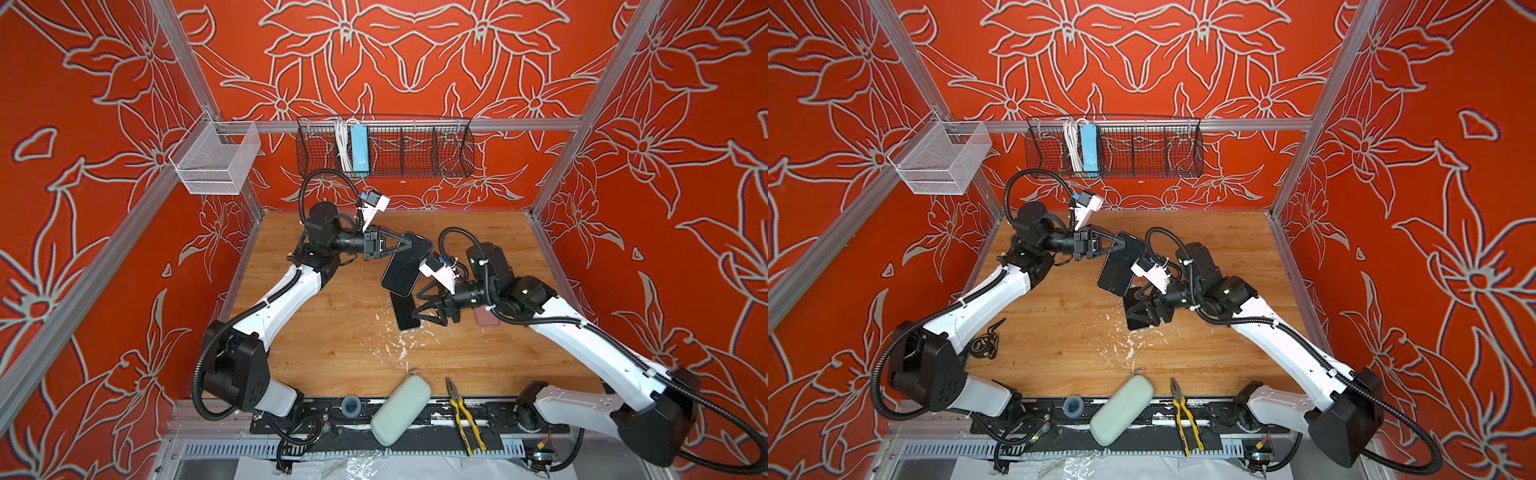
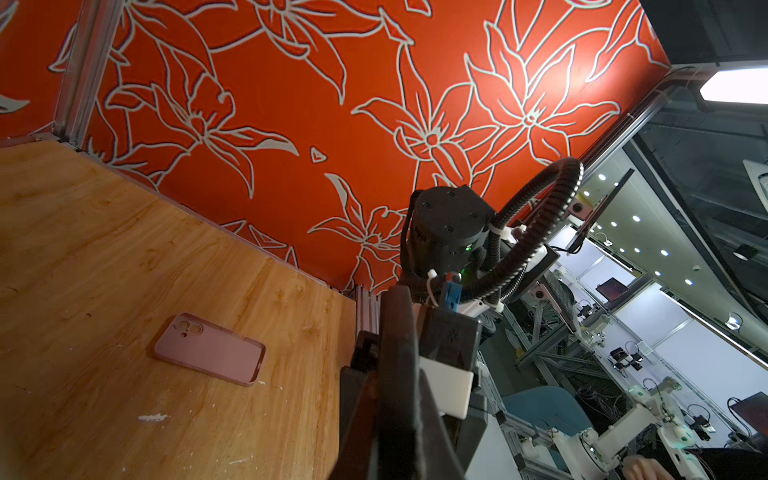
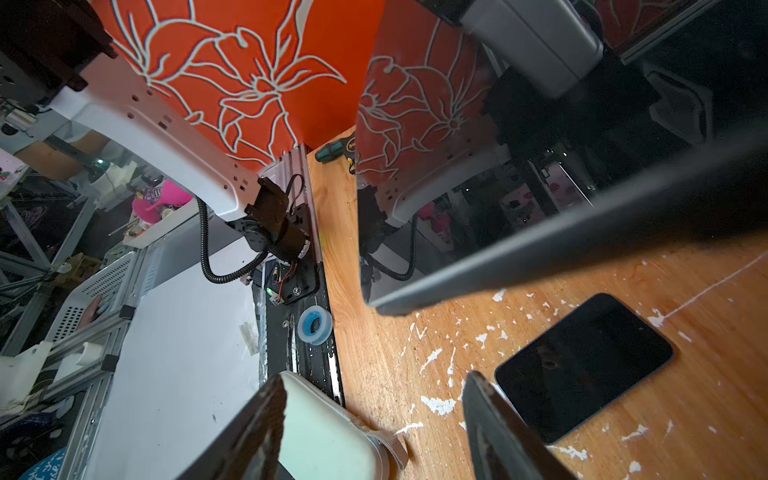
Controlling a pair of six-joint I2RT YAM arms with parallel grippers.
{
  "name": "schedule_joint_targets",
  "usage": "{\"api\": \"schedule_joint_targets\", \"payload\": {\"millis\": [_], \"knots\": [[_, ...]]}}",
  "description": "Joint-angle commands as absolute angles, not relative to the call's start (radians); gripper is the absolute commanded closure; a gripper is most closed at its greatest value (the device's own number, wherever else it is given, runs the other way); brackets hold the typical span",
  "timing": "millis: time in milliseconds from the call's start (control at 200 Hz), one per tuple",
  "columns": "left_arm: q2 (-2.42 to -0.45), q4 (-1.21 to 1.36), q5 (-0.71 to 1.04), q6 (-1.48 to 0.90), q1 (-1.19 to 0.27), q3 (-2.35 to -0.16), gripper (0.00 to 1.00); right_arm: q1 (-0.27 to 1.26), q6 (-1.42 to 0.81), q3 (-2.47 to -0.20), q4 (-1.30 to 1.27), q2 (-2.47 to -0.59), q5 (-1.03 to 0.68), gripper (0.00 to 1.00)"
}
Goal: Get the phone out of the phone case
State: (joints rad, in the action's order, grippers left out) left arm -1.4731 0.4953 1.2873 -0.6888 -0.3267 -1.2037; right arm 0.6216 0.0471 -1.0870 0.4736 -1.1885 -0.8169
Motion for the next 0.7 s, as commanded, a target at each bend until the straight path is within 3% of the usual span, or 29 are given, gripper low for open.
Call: {"api": "schedule_joint_targets", "payload": {"millis": [0,340,696], "knots": [[-1.412,0.545,1.320,-0.700,-0.331,-1.191,1.00,0.621,0.081,-1.140,0.466,-1.229,-0.877,0.31],[-1.415,0.548,1.322,-0.701,-0.341,-1.187,1.00,0.646,0.131,-1.207,0.478,-1.277,-0.865,0.34],[-1.470,0.555,1.331,-0.724,-0.346,-1.226,1.00,0.719,0.201,-1.256,0.551,-1.304,-0.772,0.59]]}}
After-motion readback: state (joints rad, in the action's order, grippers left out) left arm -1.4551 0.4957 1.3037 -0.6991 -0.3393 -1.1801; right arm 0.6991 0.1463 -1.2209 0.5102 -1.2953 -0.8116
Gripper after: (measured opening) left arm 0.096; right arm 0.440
